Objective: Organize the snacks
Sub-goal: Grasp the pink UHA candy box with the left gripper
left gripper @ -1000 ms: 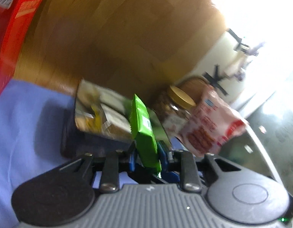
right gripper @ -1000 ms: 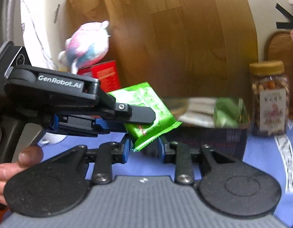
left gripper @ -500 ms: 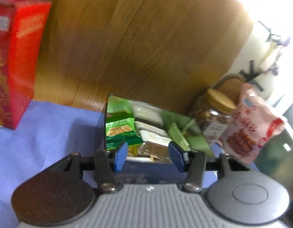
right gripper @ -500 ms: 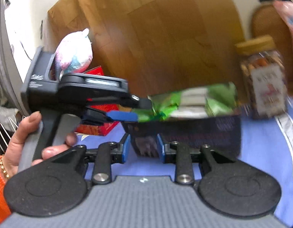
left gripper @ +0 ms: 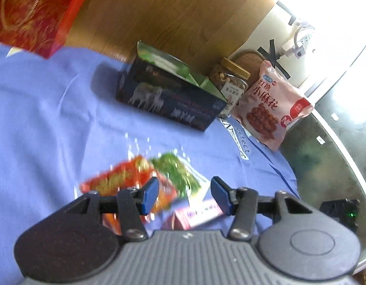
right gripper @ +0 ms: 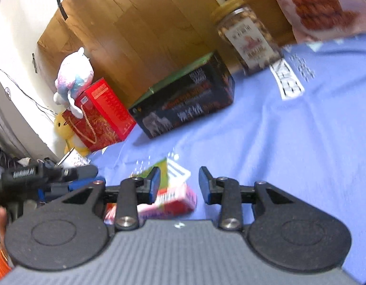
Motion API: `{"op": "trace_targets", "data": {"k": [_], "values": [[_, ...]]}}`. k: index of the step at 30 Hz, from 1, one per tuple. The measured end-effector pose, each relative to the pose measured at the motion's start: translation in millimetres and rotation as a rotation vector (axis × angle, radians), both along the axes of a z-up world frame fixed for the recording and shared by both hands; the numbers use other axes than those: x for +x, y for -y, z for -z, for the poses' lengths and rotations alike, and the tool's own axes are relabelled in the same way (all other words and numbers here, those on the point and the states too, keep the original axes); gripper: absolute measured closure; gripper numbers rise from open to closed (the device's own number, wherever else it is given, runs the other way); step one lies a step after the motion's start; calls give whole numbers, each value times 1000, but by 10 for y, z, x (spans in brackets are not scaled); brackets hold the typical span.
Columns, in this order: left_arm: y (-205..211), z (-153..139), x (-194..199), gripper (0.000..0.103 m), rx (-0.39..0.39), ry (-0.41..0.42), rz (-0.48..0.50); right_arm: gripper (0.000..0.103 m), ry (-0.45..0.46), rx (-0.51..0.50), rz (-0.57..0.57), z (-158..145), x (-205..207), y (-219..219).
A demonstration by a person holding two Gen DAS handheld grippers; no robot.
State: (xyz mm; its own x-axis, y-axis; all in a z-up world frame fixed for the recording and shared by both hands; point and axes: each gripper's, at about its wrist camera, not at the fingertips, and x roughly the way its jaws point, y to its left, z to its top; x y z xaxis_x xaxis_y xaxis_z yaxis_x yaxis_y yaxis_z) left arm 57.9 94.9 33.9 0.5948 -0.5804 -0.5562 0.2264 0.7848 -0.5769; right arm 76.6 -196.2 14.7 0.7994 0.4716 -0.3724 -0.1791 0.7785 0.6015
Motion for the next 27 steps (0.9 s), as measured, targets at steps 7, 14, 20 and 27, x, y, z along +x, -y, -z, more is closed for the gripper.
{"op": "trace_targets", "data": {"k": [7, 14, 20, 27], "values": [[95, 142, -207, 54, -6, -38, -24, 64, -44, -5, -44, 74, -99, -132], [77, 144, -282, 54, -6, -40, -27, 55, 0, -75, -128, 28, -401, -294], [-119, 26, -276, 52, -22, -19, -72, 52, 60, -218, -124, -16, -584, -331], [111, 105, -285, 52, 94, -21, 11, 52, 70, -290, -132, 4, -519, -418]]}}
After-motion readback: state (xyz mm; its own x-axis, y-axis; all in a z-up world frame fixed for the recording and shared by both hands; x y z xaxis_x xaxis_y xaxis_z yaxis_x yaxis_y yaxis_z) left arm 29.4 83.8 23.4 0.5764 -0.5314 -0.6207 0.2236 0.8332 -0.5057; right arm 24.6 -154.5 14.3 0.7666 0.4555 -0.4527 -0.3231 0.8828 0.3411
